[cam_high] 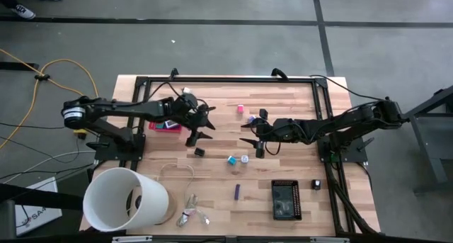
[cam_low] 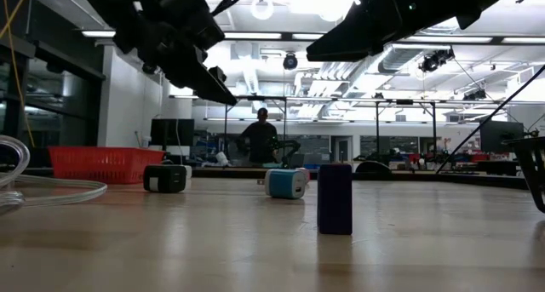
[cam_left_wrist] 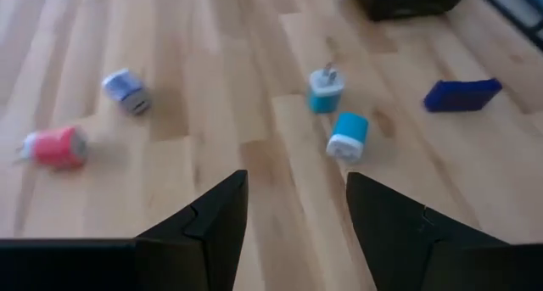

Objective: Pick & Place Office items
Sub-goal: Put the purple digital clock into the red bin

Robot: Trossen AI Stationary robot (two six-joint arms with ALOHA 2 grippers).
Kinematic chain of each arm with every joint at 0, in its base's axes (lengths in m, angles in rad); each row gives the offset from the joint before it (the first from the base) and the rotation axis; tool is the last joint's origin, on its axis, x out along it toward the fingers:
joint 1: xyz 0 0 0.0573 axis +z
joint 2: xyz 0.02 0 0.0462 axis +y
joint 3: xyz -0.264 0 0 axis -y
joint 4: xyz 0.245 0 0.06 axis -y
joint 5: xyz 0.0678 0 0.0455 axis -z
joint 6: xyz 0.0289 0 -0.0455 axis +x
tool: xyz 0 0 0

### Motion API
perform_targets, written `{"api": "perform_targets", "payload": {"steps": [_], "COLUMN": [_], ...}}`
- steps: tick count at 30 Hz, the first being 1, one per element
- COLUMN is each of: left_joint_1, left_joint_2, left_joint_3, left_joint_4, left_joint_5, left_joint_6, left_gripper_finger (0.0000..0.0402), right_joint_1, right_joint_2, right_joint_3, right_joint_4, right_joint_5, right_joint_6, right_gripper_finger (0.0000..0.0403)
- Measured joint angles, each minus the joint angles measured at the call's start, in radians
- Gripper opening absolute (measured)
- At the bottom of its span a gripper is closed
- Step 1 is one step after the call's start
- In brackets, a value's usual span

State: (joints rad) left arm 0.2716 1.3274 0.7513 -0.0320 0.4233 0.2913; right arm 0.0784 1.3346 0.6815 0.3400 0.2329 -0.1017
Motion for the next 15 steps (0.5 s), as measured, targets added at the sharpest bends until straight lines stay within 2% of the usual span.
{"api": "perform_targets", "payload": {"steps": [8,15], "left_joint_1": [-0.006,-0.006], "left_joint_2": [0.045,0.044], "left_joint_3": [0.0,0.0], "left_joint_4": [0.074,0.097], "left_joint_5": [0.016,-0.011], "left_joint_6": [-0.027,-0.057], "left_gripper_finger": [0.0193,0.0194], "right_joint_1": [0.0,0.0], "right_joint_2": [0.0,0.0], "right_joint_3": [0.0,0.0], "right_joint_4": [0.0,0.0], "right_joint_5": [0.0,0.0], "right_joint_6": [0.0,0.0], "right_gripper_finger": [0.0211,0.0211]}}
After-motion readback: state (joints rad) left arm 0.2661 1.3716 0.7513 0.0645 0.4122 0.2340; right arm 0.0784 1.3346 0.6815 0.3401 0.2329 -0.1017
